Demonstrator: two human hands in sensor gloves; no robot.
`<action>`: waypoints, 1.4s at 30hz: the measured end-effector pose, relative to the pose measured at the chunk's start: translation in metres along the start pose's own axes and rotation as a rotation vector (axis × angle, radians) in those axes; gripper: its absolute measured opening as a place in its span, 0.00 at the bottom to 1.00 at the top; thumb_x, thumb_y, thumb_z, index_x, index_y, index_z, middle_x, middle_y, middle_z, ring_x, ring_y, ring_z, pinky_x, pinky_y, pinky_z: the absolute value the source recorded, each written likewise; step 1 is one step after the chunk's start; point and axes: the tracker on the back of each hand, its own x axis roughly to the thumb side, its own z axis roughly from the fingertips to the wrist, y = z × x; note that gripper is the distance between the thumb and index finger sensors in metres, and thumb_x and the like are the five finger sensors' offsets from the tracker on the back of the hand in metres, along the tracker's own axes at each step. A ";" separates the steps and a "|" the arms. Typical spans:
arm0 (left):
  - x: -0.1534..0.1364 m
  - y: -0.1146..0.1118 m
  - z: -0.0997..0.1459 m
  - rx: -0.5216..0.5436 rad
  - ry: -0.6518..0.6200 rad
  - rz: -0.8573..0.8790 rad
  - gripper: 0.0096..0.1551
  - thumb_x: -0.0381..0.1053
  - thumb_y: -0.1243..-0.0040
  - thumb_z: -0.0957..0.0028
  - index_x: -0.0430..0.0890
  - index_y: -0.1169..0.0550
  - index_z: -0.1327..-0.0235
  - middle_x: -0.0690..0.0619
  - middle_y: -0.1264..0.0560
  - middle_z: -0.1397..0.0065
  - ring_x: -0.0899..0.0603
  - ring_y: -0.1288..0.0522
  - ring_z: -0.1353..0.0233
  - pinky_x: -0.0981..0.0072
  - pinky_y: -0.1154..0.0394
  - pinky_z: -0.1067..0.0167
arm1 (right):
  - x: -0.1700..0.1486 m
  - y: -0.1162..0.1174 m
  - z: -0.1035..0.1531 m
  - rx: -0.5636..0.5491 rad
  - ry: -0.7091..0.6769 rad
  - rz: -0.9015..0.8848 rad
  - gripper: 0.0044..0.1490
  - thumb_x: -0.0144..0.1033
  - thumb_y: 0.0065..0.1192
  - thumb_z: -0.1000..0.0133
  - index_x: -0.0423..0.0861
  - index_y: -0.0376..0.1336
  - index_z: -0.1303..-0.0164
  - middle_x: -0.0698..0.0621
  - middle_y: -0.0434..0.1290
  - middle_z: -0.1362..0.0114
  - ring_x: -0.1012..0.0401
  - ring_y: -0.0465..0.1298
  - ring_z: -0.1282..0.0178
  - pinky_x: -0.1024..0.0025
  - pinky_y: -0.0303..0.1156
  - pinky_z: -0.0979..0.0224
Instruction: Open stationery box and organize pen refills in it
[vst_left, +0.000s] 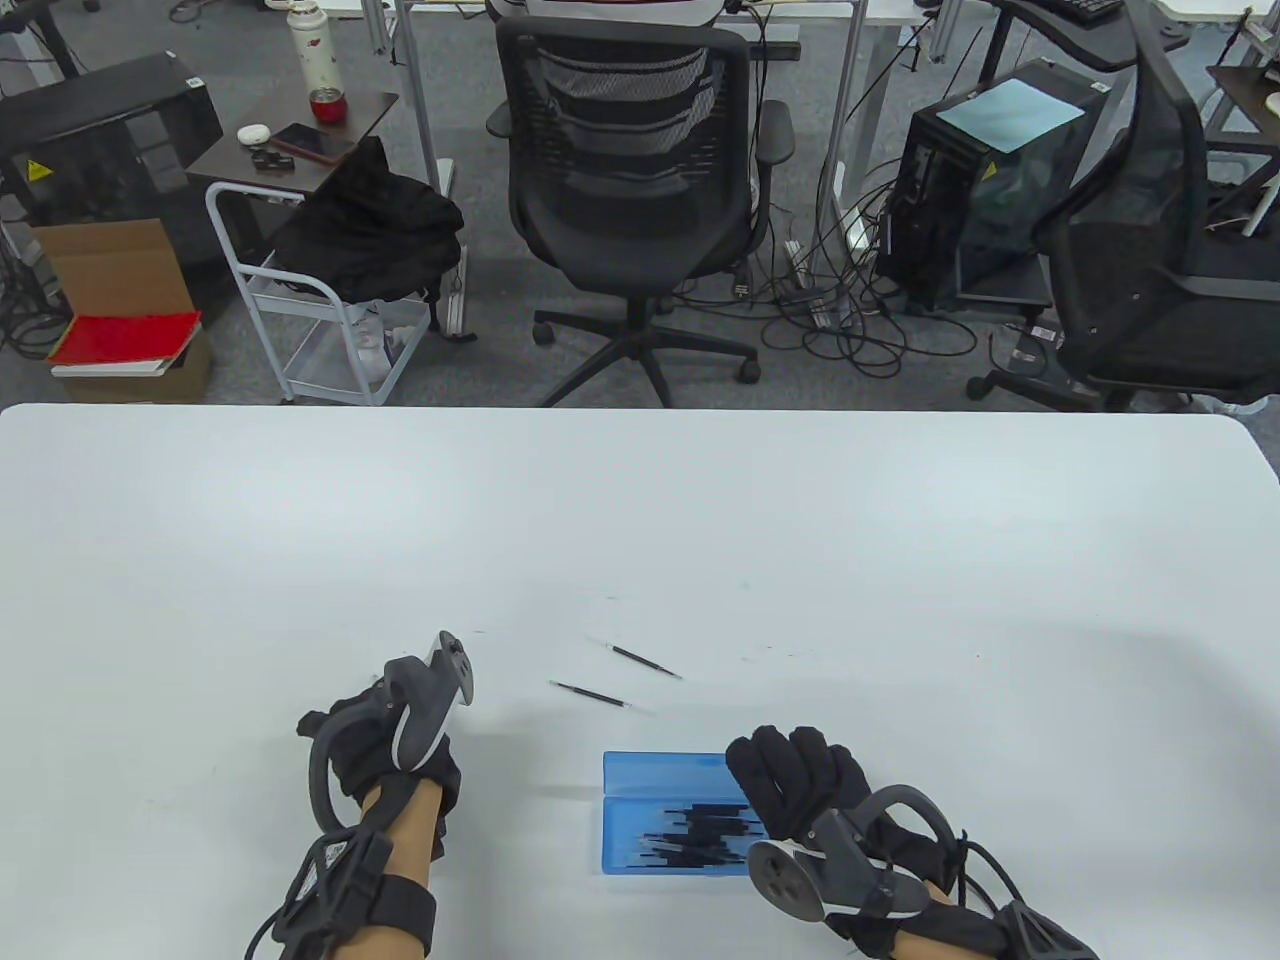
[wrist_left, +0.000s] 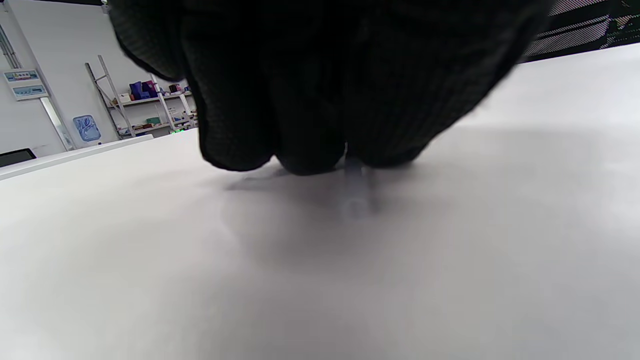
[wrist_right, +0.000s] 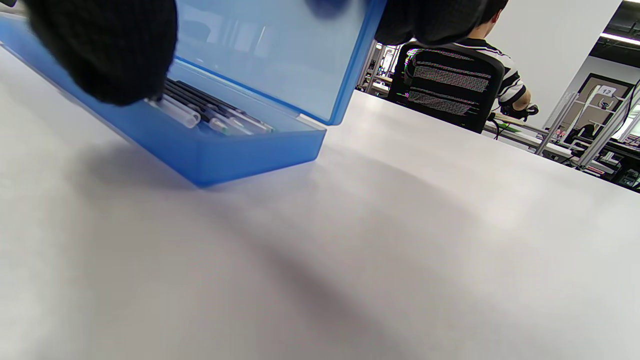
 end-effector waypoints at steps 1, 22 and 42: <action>0.000 0.000 0.000 0.002 0.004 0.005 0.28 0.49 0.28 0.46 0.44 0.21 0.34 0.52 0.16 0.37 0.41 0.15 0.36 0.34 0.34 0.24 | 0.000 0.000 0.000 0.000 0.000 0.000 0.75 0.58 0.67 0.52 0.41 0.27 0.15 0.32 0.41 0.09 0.30 0.53 0.15 0.36 0.58 0.18; -0.006 0.002 -0.003 0.003 0.037 0.056 0.27 0.48 0.26 0.49 0.43 0.19 0.38 0.52 0.15 0.41 0.42 0.13 0.40 0.34 0.33 0.25 | 0.000 0.000 0.000 0.000 0.002 0.002 0.74 0.58 0.67 0.52 0.41 0.27 0.15 0.32 0.41 0.09 0.30 0.53 0.15 0.36 0.58 0.18; -0.011 0.031 0.035 0.133 -0.251 0.217 0.27 0.48 0.24 0.53 0.42 0.18 0.40 0.51 0.13 0.43 0.41 0.12 0.42 0.33 0.32 0.26 | 0.000 0.000 -0.001 0.002 0.003 -0.001 0.75 0.59 0.67 0.52 0.41 0.27 0.15 0.31 0.40 0.09 0.30 0.53 0.15 0.36 0.58 0.18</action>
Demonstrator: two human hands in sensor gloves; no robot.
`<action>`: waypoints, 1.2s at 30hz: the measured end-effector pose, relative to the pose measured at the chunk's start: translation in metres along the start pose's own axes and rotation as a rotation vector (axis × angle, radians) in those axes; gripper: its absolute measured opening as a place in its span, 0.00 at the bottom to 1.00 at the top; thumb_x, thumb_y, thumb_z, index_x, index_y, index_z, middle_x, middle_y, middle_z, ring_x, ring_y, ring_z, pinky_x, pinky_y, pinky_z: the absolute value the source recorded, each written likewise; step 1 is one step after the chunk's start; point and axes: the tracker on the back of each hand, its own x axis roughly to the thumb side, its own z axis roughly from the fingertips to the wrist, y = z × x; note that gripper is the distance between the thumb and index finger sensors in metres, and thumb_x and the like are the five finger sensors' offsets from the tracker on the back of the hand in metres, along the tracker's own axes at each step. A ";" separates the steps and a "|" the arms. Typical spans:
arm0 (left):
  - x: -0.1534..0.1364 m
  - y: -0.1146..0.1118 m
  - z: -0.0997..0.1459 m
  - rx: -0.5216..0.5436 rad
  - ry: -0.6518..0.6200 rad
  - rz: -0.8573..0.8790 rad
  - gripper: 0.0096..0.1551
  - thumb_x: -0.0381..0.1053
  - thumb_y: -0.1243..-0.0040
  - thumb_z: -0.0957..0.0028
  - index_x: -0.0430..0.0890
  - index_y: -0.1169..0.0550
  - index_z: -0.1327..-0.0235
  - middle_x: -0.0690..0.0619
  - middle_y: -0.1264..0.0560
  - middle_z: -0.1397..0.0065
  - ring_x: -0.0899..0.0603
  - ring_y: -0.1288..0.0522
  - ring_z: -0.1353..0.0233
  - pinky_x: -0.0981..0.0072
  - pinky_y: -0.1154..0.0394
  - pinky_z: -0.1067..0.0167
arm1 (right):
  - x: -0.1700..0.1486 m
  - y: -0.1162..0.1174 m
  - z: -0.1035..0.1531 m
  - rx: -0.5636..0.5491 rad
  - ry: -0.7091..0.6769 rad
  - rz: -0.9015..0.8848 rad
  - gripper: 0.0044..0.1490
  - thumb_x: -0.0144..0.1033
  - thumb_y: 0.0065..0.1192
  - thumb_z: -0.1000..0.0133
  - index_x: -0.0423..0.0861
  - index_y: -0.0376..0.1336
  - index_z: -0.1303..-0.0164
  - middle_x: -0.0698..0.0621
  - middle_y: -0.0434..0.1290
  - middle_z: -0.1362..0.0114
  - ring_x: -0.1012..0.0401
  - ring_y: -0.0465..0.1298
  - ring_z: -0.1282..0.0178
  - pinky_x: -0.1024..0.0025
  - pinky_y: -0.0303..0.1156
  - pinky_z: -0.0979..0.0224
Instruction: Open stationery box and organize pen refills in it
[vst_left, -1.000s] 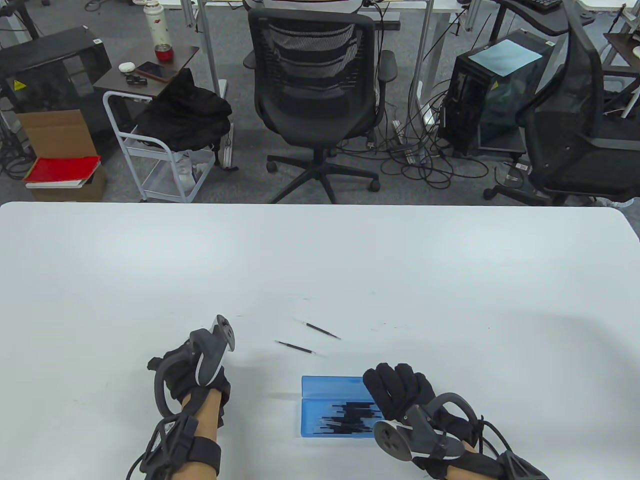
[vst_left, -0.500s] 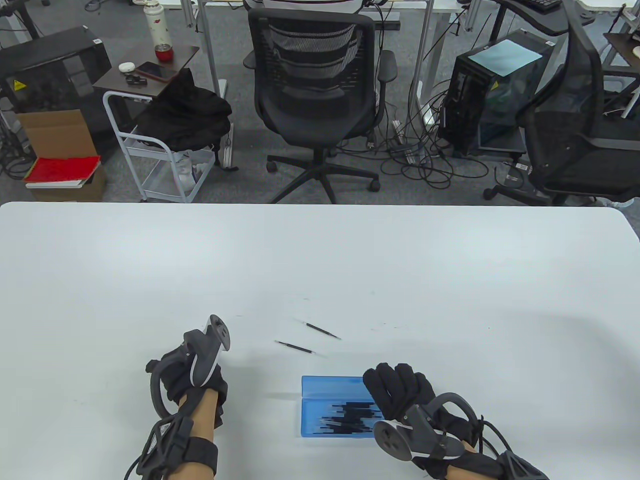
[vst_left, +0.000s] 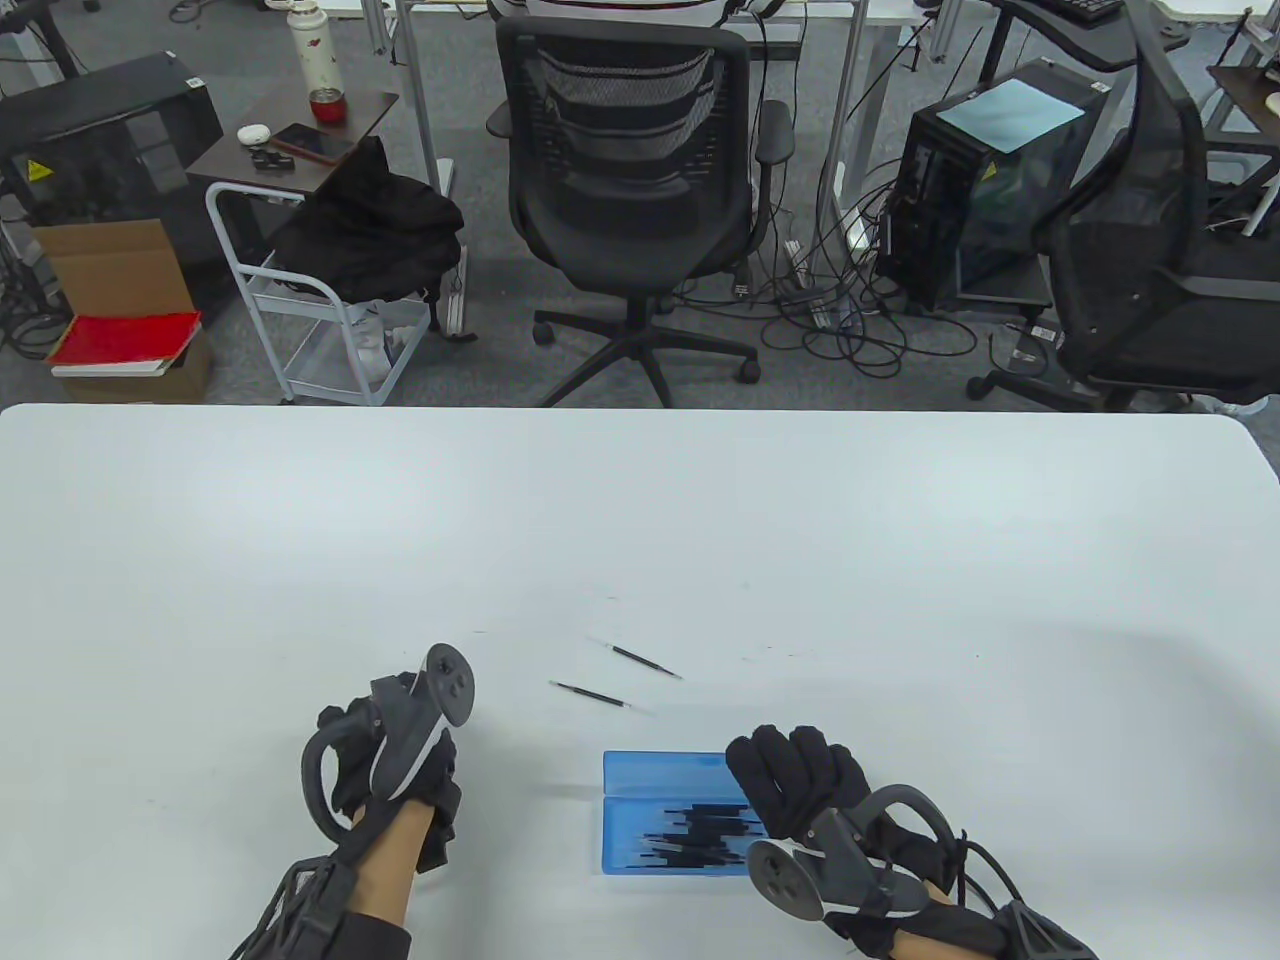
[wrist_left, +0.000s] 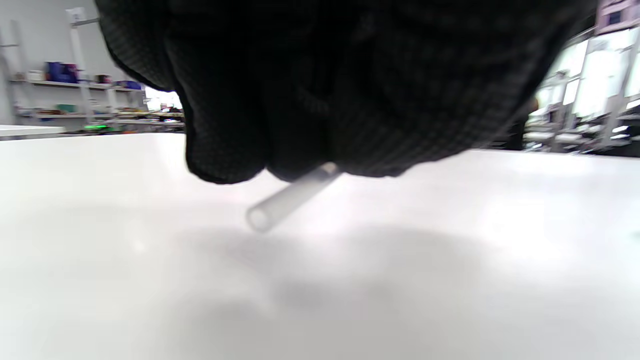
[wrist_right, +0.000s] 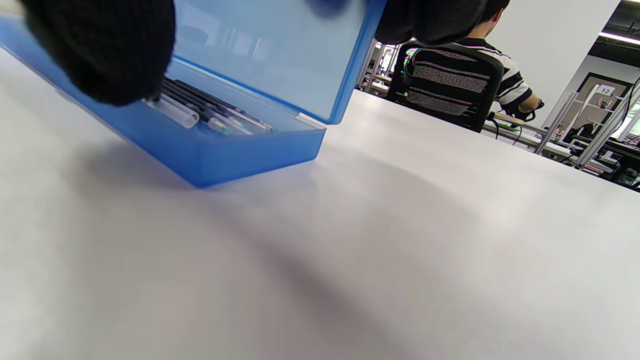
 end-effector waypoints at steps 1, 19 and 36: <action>0.007 0.005 0.006 0.019 -0.044 0.009 0.27 0.48 0.24 0.53 0.42 0.18 0.40 0.51 0.13 0.43 0.41 0.12 0.42 0.33 0.32 0.26 | 0.000 0.000 0.000 0.000 0.000 -0.002 0.75 0.59 0.67 0.52 0.41 0.27 0.15 0.31 0.40 0.09 0.30 0.53 0.15 0.36 0.58 0.18; 0.101 0.041 0.136 0.272 -0.916 -0.010 0.28 0.49 0.24 0.53 0.46 0.19 0.39 0.54 0.13 0.42 0.44 0.12 0.40 0.33 0.33 0.24 | -0.002 0.000 -0.001 0.004 0.001 -0.020 0.75 0.59 0.67 0.53 0.42 0.27 0.15 0.32 0.40 0.09 0.30 0.52 0.15 0.36 0.57 0.18; 0.153 -0.009 0.154 0.212 -1.132 -0.304 0.28 0.49 0.26 0.51 0.47 0.21 0.37 0.56 0.15 0.39 0.44 0.14 0.37 0.33 0.36 0.21 | -0.003 0.001 -0.002 0.006 0.002 -0.026 0.76 0.59 0.67 0.53 0.42 0.25 0.15 0.32 0.40 0.09 0.30 0.52 0.15 0.36 0.57 0.18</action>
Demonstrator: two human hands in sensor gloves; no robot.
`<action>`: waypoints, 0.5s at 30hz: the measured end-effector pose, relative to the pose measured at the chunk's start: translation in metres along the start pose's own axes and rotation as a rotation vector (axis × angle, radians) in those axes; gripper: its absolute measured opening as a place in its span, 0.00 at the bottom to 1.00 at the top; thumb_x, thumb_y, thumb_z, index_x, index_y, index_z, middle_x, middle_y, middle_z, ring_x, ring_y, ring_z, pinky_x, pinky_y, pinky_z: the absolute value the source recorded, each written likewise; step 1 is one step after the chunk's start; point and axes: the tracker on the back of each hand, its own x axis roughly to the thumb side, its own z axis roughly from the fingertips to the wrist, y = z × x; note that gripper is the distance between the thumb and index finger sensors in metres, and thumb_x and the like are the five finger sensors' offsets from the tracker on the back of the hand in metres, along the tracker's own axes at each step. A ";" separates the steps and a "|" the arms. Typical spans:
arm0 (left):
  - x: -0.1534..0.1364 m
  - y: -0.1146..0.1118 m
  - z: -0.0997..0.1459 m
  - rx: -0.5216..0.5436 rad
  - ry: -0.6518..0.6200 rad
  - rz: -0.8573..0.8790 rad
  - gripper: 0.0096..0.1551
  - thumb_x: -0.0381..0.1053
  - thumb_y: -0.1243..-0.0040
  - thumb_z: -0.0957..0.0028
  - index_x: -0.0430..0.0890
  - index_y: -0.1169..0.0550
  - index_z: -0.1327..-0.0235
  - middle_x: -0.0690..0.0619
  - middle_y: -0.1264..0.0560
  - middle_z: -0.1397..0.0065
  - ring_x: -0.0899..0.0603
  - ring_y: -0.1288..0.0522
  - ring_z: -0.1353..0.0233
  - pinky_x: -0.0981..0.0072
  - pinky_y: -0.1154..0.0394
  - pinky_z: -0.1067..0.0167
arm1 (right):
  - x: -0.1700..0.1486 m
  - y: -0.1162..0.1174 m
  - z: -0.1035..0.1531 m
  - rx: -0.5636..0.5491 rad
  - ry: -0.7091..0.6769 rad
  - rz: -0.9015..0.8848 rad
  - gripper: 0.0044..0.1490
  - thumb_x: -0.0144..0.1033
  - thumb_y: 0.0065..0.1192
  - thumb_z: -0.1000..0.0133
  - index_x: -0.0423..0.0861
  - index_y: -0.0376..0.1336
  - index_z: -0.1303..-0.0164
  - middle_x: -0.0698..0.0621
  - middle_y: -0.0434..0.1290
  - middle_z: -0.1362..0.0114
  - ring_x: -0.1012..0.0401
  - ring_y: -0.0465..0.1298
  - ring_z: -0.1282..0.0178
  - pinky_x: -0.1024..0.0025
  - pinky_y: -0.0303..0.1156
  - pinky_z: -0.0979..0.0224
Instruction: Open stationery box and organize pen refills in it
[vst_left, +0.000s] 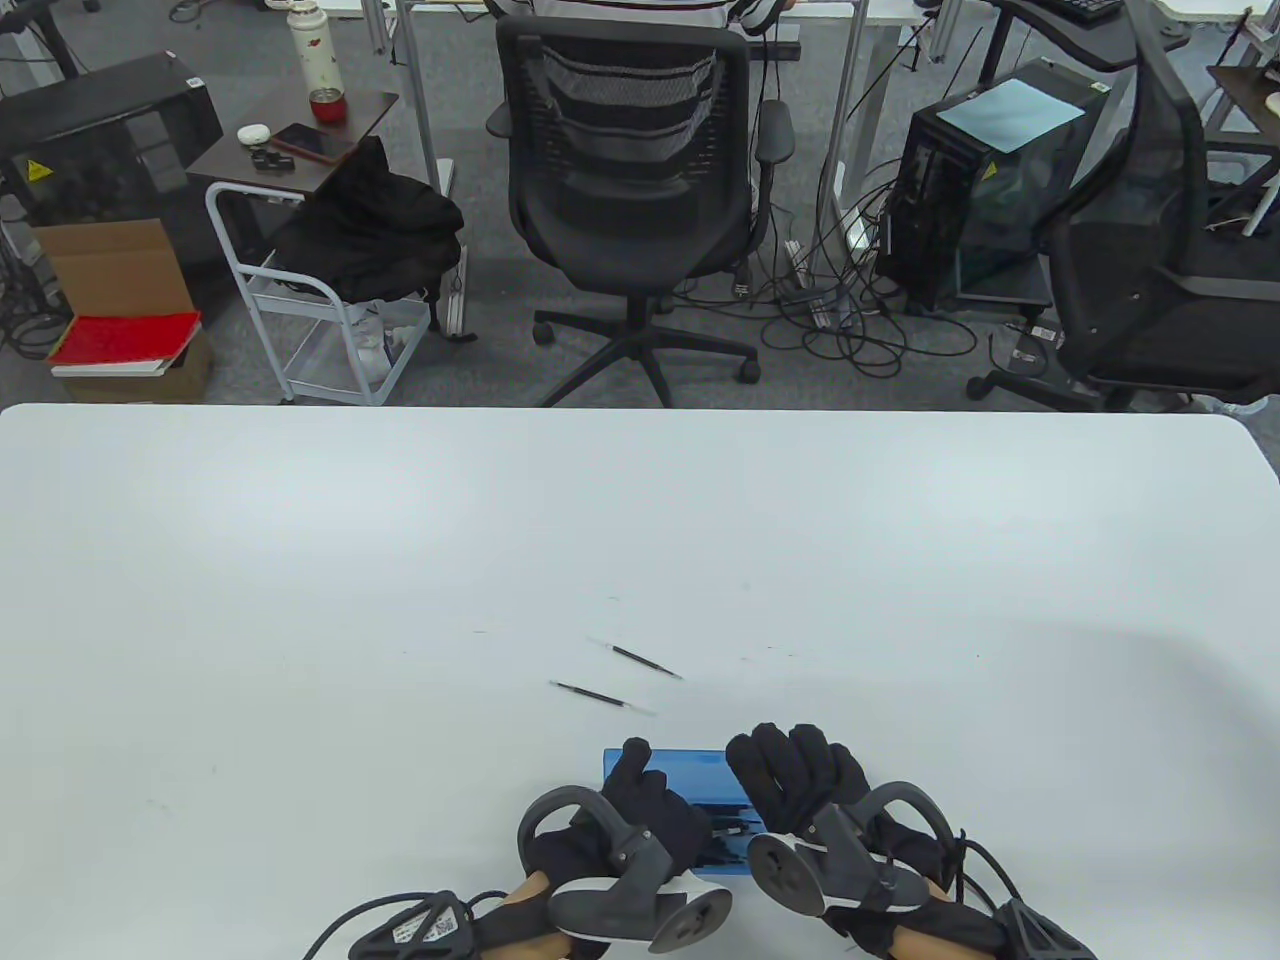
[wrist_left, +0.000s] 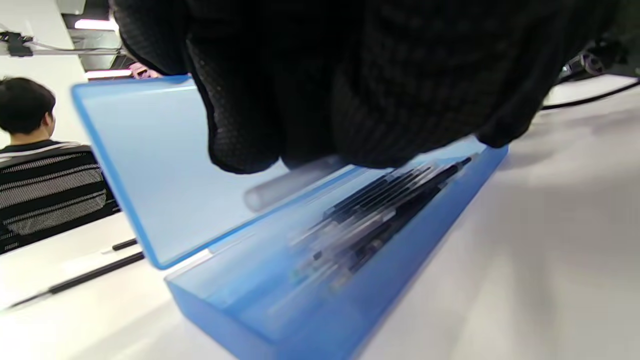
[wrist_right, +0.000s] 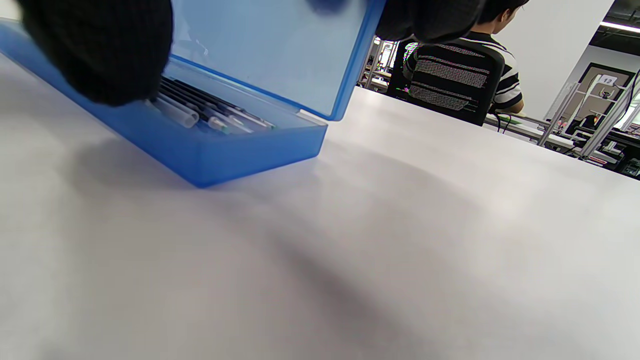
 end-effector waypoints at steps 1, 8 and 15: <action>0.002 0.000 -0.001 0.001 -0.005 -0.012 0.28 0.49 0.26 0.51 0.48 0.21 0.37 0.56 0.15 0.39 0.44 0.14 0.37 0.33 0.36 0.21 | 0.000 0.000 0.000 0.000 0.000 0.000 0.76 0.59 0.67 0.53 0.42 0.25 0.15 0.32 0.40 0.09 0.30 0.52 0.15 0.36 0.57 0.18; 0.016 -0.003 -0.009 -0.003 -0.053 -0.084 0.28 0.49 0.26 0.51 0.48 0.21 0.36 0.56 0.16 0.38 0.45 0.15 0.35 0.33 0.38 0.20 | 0.000 0.000 0.000 0.000 -0.002 -0.001 0.75 0.59 0.67 0.53 0.41 0.27 0.15 0.32 0.40 0.09 0.30 0.52 0.15 0.36 0.57 0.18; 0.023 -0.007 -0.015 -0.010 -0.066 -0.142 0.28 0.49 0.27 0.50 0.49 0.22 0.35 0.57 0.16 0.37 0.45 0.15 0.34 0.32 0.39 0.19 | 0.000 0.000 0.000 0.000 -0.001 -0.001 0.75 0.59 0.67 0.53 0.42 0.27 0.15 0.32 0.40 0.09 0.30 0.52 0.15 0.36 0.57 0.18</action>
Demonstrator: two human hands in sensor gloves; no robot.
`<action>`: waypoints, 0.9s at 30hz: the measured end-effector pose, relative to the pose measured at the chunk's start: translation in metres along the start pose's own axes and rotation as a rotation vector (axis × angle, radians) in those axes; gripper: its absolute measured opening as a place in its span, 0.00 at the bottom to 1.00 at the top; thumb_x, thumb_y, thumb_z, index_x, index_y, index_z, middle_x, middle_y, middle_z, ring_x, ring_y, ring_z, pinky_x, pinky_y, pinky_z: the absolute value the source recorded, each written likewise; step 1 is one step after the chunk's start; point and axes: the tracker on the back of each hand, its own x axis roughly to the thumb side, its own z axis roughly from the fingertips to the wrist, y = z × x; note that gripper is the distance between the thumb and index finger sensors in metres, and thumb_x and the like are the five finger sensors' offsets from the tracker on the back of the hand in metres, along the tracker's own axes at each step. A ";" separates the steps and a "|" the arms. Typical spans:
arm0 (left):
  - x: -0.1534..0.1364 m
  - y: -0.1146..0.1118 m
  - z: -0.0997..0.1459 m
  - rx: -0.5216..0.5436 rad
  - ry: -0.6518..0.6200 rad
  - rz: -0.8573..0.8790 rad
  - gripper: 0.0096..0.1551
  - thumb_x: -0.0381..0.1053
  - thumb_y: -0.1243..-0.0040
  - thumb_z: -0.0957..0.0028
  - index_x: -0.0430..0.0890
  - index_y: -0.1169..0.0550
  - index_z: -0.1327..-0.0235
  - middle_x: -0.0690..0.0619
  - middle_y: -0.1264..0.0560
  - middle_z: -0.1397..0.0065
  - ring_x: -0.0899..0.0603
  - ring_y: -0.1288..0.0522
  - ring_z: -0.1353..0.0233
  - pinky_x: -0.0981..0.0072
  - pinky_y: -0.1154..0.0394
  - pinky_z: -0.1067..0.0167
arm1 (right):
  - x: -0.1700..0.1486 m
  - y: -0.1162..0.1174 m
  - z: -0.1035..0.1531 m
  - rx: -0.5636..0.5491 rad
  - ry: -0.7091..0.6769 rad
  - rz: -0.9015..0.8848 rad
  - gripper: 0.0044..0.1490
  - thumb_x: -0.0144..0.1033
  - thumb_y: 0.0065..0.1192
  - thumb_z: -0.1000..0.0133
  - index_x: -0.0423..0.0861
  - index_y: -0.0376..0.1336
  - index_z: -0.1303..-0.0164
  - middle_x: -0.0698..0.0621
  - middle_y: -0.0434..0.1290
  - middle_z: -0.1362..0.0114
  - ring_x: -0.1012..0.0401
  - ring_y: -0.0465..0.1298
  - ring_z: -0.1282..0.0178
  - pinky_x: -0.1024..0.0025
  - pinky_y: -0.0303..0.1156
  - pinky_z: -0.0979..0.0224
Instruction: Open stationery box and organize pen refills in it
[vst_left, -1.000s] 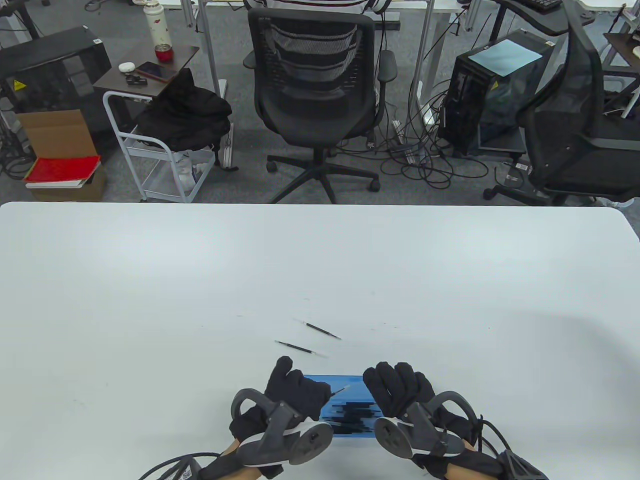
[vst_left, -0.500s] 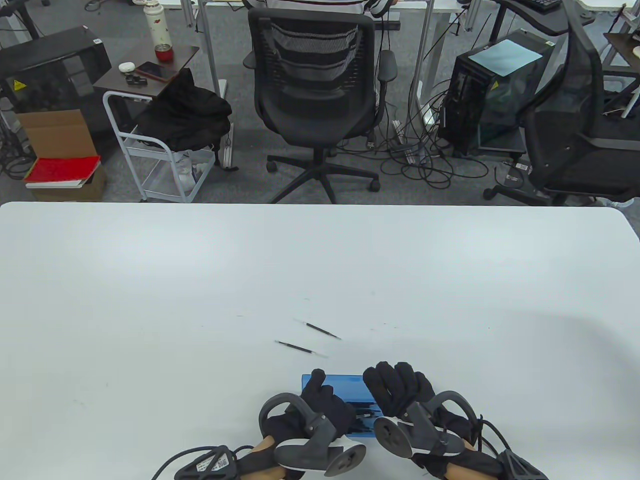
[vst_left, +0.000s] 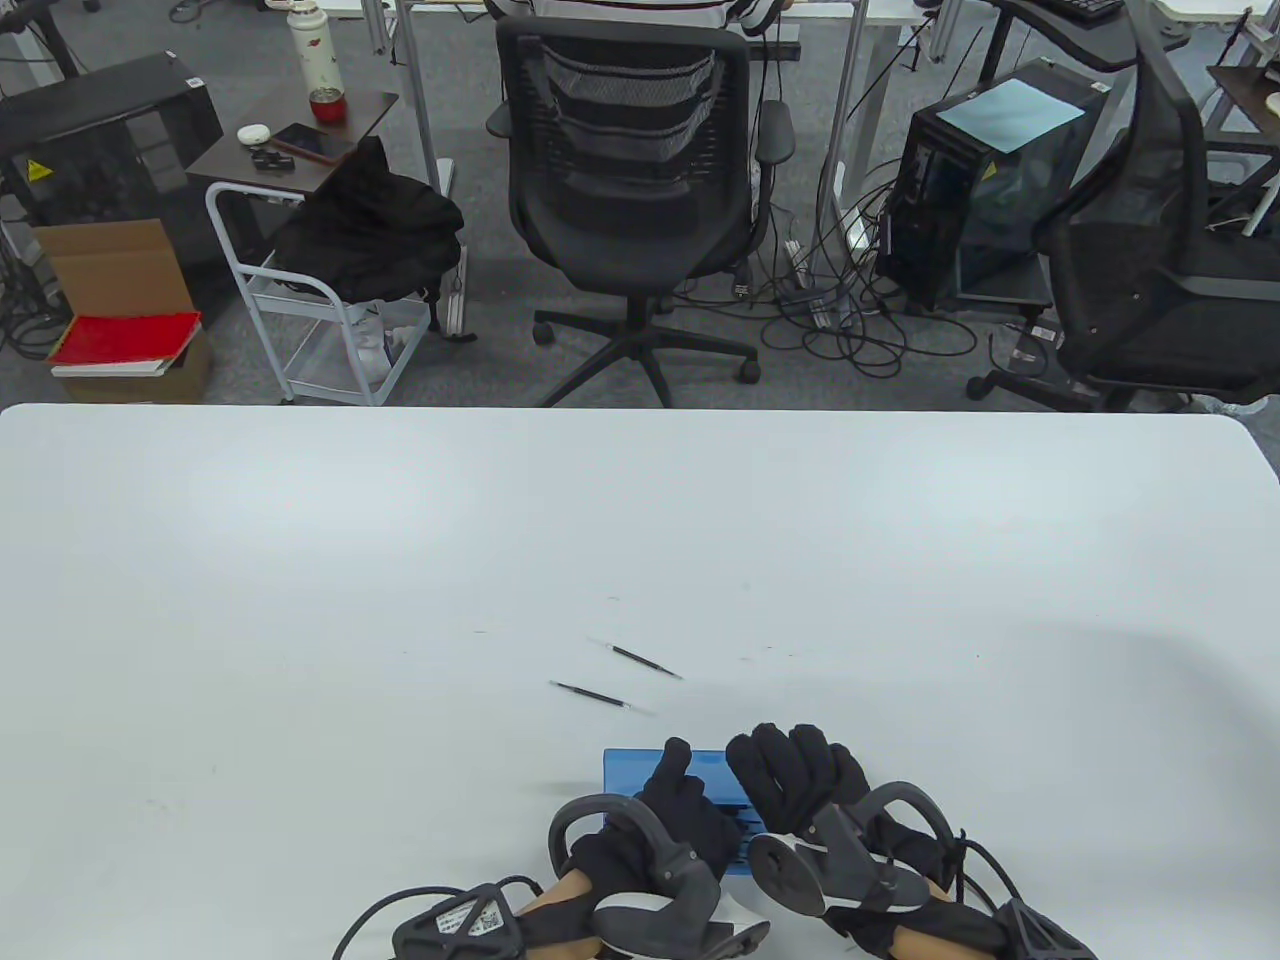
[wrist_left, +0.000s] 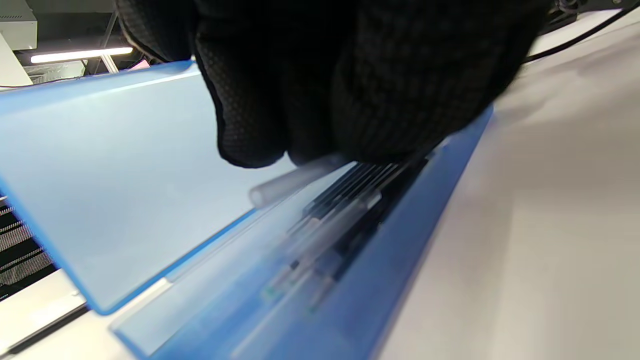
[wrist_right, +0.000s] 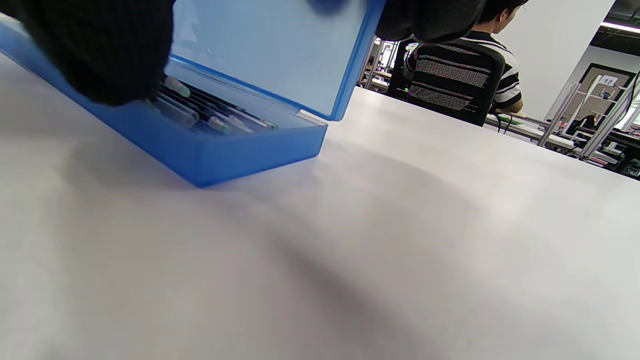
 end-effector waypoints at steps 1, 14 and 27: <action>0.000 0.000 0.000 -0.002 -0.001 -0.002 0.28 0.49 0.27 0.50 0.50 0.22 0.35 0.57 0.16 0.37 0.45 0.15 0.34 0.32 0.39 0.19 | 0.000 0.000 0.000 0.000 0.000 0.002 0.75 0.59 0.67 0.53 0.42 0.27 0.15 0.32 0.40 0.09 0.30 0.52 0.15 0.36 0.57 0.18; -0.020 0.025 0.012 0.065 0.017 0.150 0.26 0.49 0.27 0.49 0.53 0.22 0.35 0.59 0.16 0.37 0.47 0.16 0.33 0.34 0.37 0.20 | 0.000 0.000 0.000 0.001 0.001 0.000 0.76 0.59 0.67 0.53 0.41 0.25 0.15 0.32 0.40 0.09 0.30 0.52 0.15 0.36 0.57 0.18; -0.093 0.049 0.017 0.088 0.379 0.304 0.26 0.49 0.27 0.47 0.52 0.20 0.35 0.57 0.16 0.36 0.45 0.16 0.33 0.33 0.37 0.20 | 0.000 0.000 0.000 0.001 0.003 -0.002 0.76 0.60 0.66 0.53 0.42 0.25 0.15 0.32 0.39 0.09 0.30 0.52 0.15 0.37 0.57 0.18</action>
